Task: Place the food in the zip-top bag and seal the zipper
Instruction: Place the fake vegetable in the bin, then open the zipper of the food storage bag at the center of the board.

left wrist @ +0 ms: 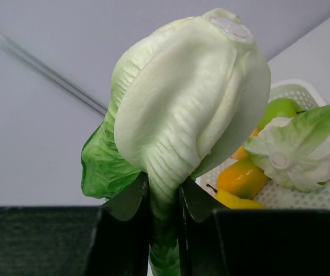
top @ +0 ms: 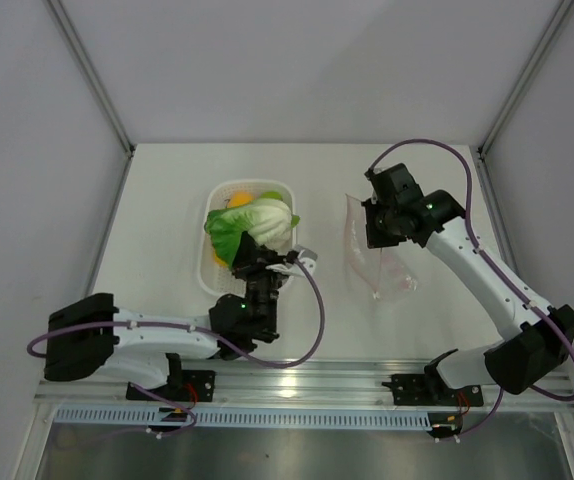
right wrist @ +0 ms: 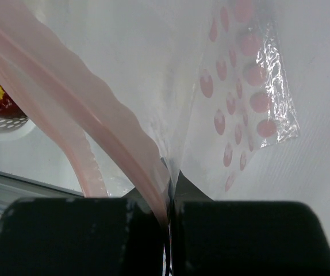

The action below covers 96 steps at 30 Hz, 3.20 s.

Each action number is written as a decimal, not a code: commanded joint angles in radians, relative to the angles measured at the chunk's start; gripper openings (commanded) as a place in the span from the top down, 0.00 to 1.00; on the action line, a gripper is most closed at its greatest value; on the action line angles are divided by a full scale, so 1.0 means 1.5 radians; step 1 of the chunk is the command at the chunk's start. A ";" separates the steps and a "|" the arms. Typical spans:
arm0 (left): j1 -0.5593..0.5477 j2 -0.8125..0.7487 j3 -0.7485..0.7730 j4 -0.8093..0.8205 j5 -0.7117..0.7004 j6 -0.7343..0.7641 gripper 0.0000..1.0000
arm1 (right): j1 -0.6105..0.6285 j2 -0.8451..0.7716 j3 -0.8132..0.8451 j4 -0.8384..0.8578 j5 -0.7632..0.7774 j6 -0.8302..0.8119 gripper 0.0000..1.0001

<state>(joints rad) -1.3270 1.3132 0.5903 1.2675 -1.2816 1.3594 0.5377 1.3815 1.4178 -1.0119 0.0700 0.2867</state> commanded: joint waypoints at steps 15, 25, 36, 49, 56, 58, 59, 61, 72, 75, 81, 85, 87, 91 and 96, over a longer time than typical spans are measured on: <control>0.214 -0.248 0.168 -1.044 0.456 -0.952 0.99 | 0.006 -0.033 -0.023 0.029 -0.006 0.012 1.00; 0.430 -0.201 0.157 -1.217 0.629 -1.121 0.99 | 0.016 -0.039 -0.044 0.045 -0.018 0.021 1.00; 0.511 -0.108 0.185 -1.220 0.738 -1.124 0.99 | 0.040 -0.031 -0.069 0.062 -0.028 0.028 1.00; 0.496 -0.153 0.260 -1.257 0.763 -1.120 0.26 | 0.042 -0.017 -0.030 0.047 -0.008 0.019 1.00; 0.407 -0.140 0.308 -1.114 1.017 -1.214 0.22 | 0.041 -0.012 -0.006 0.041 -0.005 0.021 1.00; 0.374 -0.099 0.314 -1.074 1.040 -1.232 0.22 | 0.041 -0.011 0.002 0.041 -0.009 0.023 1.00; 0.367 -0.082 0.319 -1.050 1.061 -1.251 0.22 | 0.042 -0.011 0.004 0.040 -0.013 0.023 1.00; 0.359 -0.055 0.333 -1.018 1.086 -1.274 0.23 | 0.042 -0.011 0.007 0.040 -0.016 0.024 1.00; 0.324 0.068 0.399 -0.893 1.137 -1.352 0.24 | 0.043 -0.017 0.004 0.032 -0.023 0.028 1.00; 0.324 0.107 0.420 -0.893 1.130 -1.359 0.26 | 0.043 -0.018 0.005 0.037 -0.028 0.031 1.00; 0.320 0.147 0.442 -0.925 1.102 -1.349 0.47 | 0.037 -0.021 0.014 0.032 -0.008 0.038 1.00; 0.320 0.169 0.468 -0.974 1.067 -1.320 0.81 | 0.025 -0.023 0.012 0.035 0.009 0.043 1.00; 0.320 0.181 0.515 -1.032 1.046 -1.308 0.99 | 0.018 -0.022 0.012 0.033 0.035 0.048 1.00; 0.310 0.183 0.583 -1.100 0.955 -1.288 0.99 | 0.050 0.029 0.068 -0.097 0.395 0.106 1.00; 0.304 0.193 0.628 -1.140 0.901 -1.288 0.99 | 0.027 0.048 0.105 -0.134 0.589 0.123 1.00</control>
<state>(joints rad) -0.8619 1.6016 1.4696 -0.3759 0.1516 -0.5941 0.5941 1.4578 1.5188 -1.1332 0.6498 0.4271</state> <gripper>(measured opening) 0.005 0.002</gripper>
